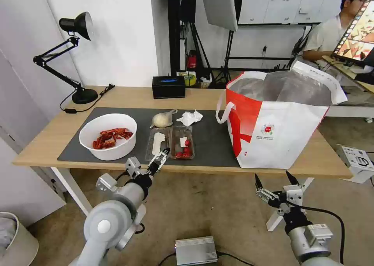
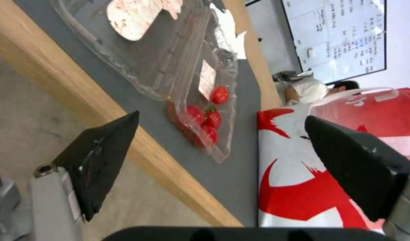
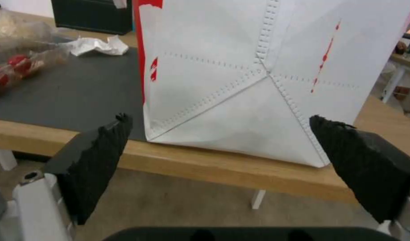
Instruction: Pick up the trash from the table and place it into the takeout bag.
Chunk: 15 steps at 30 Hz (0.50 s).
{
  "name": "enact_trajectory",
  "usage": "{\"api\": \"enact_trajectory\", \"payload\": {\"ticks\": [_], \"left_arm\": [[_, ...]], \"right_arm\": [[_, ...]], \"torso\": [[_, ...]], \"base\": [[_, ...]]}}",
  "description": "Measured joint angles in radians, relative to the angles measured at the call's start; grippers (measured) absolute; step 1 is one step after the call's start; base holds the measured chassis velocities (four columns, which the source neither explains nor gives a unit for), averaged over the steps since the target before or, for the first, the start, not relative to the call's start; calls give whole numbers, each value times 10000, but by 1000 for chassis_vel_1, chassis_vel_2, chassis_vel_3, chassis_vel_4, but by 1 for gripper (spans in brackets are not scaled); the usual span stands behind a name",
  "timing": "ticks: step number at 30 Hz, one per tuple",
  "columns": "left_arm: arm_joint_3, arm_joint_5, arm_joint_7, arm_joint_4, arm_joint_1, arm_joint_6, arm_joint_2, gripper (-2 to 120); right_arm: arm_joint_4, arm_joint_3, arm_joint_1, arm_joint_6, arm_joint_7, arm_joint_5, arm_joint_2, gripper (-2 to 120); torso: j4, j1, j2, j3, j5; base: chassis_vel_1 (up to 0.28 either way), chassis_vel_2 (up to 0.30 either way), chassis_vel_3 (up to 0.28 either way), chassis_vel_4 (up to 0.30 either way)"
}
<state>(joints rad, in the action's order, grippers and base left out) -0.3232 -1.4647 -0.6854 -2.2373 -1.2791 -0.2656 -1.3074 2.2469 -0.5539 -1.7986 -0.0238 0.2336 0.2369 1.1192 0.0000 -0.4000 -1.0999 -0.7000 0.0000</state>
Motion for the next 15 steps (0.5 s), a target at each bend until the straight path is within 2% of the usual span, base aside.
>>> {"api": "enact_trajectory", "payload": {"ticks": [15], "left_arm": [[247, 63, -152, 694, 643, 104, -228, 100]], "right_arm": [[34, -32, -86, -11, 41, -88, 75, 100]], "torso": [[0, 0, 0, 0, 0]], "base": [[0, 0, 0, 0]]}}
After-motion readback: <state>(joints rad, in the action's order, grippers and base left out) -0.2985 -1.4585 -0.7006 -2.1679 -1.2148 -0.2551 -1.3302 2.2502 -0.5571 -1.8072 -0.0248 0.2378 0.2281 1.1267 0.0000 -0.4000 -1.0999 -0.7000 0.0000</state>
